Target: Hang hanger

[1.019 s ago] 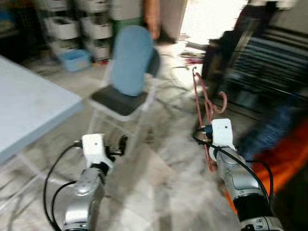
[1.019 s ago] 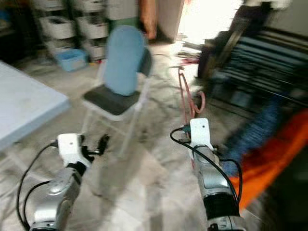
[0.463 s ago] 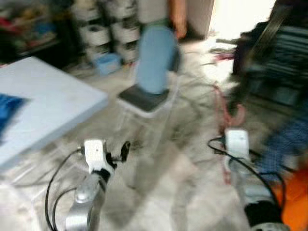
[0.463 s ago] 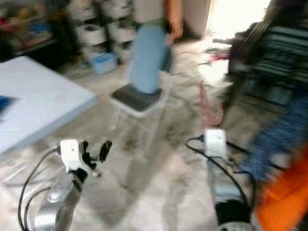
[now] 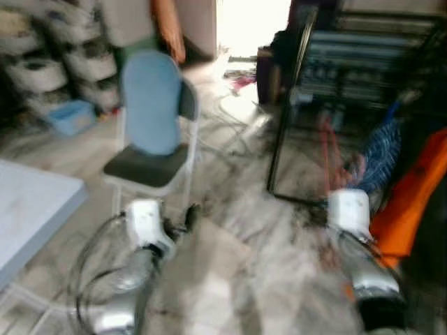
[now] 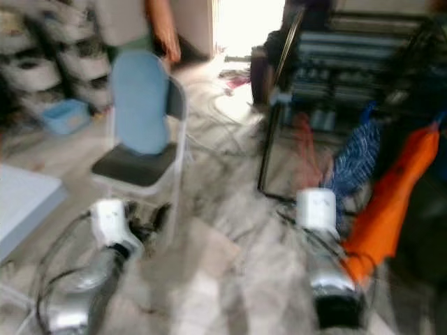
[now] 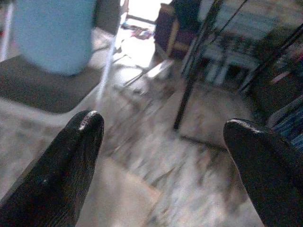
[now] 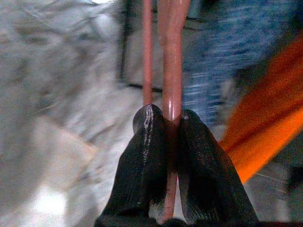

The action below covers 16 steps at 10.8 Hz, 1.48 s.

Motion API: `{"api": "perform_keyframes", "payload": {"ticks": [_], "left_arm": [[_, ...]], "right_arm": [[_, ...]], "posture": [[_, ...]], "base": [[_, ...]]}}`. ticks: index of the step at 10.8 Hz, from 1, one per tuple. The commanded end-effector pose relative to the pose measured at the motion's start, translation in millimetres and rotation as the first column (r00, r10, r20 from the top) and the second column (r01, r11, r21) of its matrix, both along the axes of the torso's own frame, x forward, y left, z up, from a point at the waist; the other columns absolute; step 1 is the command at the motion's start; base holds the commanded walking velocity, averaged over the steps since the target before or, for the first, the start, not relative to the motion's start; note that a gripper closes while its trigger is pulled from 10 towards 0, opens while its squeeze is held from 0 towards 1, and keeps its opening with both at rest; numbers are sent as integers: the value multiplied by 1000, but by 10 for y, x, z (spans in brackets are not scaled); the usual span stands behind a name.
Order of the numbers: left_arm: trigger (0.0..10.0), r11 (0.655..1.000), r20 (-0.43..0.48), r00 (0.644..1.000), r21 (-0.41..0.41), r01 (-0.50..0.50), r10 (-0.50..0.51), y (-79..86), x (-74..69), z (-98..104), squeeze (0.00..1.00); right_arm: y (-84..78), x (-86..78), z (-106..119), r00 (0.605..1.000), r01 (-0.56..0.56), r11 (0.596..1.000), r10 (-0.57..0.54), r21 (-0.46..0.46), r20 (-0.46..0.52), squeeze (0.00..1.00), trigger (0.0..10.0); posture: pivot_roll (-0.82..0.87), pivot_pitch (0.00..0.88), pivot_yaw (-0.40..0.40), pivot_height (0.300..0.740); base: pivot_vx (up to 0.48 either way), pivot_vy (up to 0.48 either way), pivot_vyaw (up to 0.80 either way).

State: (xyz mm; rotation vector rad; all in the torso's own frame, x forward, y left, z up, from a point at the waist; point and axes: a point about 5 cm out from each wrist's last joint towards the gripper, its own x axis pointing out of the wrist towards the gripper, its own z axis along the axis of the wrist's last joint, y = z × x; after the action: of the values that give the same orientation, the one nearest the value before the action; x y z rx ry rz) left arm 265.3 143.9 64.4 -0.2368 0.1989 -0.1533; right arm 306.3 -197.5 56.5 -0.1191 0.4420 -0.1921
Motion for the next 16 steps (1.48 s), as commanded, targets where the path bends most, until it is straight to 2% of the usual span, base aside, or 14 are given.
{"api": "perform_keyframes", "payload": {"ticks": [1, 4, 7, 13, 14, 15, 16], "left_arm": [[10000, 1000, -15, 1000, -8, -1, 1, -13, -26, -27, 0], [10000, 999, -12, 1000, -28, 17, -18, -51, -14, -5, 0], [10000, 998, 30, 999, -44, 40, -39, -47, 4, 49, 0], [10000, 997, 24, 998, -54, 56, -55, -93, 11, 39, 0], [10000, 997, 21, 998, -55, 60, -59, -105, 12, 35, 0], [10000, 998, -2, 998, -15, 57, -57, -122, 12, 3, 0], [10000, 996, 19, 997, -40, 77, -77, -149, 1, 22, 0]], "right_arm": [[-21, 37, 65, 1000, -4, 1000, 4, -7, 18, 0, 10000], [-71, 30, 82, 1000, 7, 1000, -7, -10, 17, 0, 10000], [-32, 21, 54, 1000, -2, 1000, 2, 11, -6, 0, 10000], [-29, 20, 35, 999, -5, 1000, 6, 23, -37, 0, 10000], [-32, 18, 33, 999, -4, 1000, 5, 25, -39, 0, 10000], [-38, 15, 26, 999, -4, 1000, 5, 25, -42, 0, 10000], [-35, 13, 21, 999, -4, 1000, 6, 29, -45, 0, 10000]], "posture": [[-113, 0, 45, 740], [-120, 0, 46, 740], [-123, 0, 49, 740], [-134, 0, 53, 740], [-135, 0, 53, 740], [-136, 0, 55, 740], [-135, 0, 55, 740]], "base": [[0, 0, 0], [0, 0, 0], [0, 0, 0], [268, 398, -772], [266, 401, -544], [0, 0, 0], [0, 0, 0]]}}
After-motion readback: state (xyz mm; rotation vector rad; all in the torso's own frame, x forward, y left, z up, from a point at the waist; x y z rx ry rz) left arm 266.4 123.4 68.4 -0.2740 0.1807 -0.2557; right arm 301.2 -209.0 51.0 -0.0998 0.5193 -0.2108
